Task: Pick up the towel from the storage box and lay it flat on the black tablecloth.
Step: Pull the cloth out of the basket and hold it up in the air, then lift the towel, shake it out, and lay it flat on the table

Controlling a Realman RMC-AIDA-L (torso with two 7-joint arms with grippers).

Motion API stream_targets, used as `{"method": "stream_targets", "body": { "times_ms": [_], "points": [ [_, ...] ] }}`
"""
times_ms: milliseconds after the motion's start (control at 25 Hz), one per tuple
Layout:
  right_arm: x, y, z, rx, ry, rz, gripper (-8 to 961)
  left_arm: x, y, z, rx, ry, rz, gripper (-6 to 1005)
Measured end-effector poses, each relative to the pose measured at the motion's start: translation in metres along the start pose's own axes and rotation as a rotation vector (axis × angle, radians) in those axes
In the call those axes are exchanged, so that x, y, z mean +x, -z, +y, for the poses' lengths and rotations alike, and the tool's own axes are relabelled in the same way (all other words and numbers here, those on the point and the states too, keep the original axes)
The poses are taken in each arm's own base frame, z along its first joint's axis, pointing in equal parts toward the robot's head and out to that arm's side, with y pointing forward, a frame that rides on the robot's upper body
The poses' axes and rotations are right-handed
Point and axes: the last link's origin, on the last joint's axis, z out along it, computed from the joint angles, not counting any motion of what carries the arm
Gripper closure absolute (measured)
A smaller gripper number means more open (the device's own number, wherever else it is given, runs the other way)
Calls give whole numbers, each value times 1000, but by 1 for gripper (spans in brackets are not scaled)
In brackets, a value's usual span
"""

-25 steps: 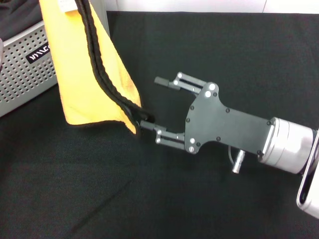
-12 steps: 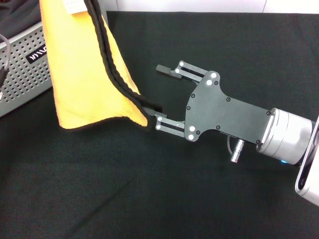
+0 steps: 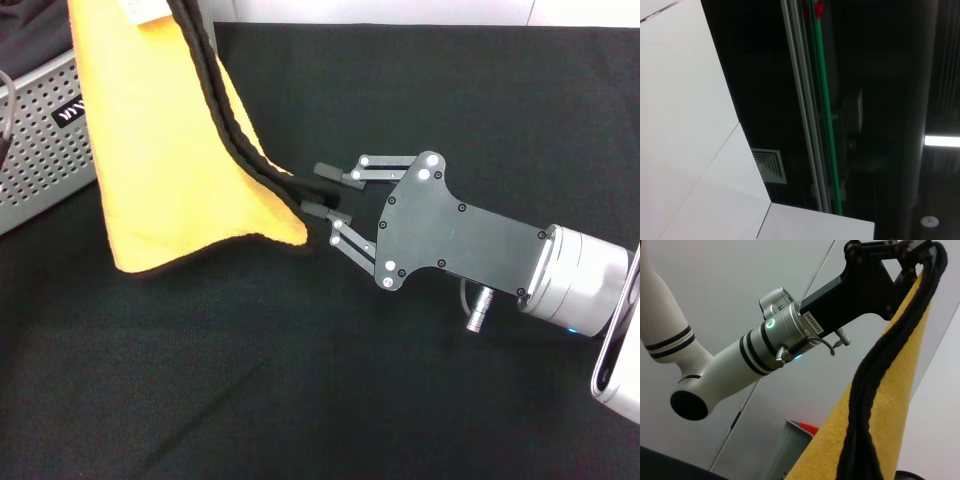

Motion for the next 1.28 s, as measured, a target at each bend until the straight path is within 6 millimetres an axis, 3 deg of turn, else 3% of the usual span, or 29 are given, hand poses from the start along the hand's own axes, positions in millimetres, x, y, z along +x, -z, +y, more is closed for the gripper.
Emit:
{"method": "stream_targets", "body": {
  "times_ms": [320,440,880,1280],
  "points": [
    [0,0,0,-1,2,-2,817,0,1,3,-18,2,2,953],
    [0,1,1,2,-1,1,899,0,3,3,-10,3,5,952],
    [-5,4,-2,4,10,-26,947,-4,15,0,52,29,21,951],
    [-33,34,-39,122,47,-92,946,-20,60,4,222,-29,-55,950]
  ]
}}
